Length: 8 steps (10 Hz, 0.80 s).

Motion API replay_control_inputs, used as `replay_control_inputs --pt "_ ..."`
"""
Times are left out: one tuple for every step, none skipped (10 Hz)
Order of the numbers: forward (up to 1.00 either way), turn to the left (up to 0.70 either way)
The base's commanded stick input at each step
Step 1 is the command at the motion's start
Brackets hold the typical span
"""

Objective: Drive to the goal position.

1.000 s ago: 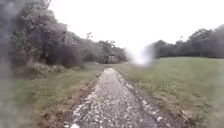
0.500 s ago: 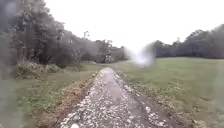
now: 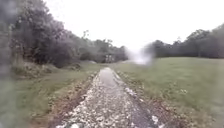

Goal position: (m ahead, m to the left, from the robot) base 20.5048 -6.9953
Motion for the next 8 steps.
replay_control_inputs --pt "0.50 0.00" --pt "0.50 0.00" --pt "0.50 0.00" --pt "0.50 0.00" --pt "0.50 0.00" --pt "0.50 0.00" --pt "0.50 0.00" --pt "0.50 0.00"
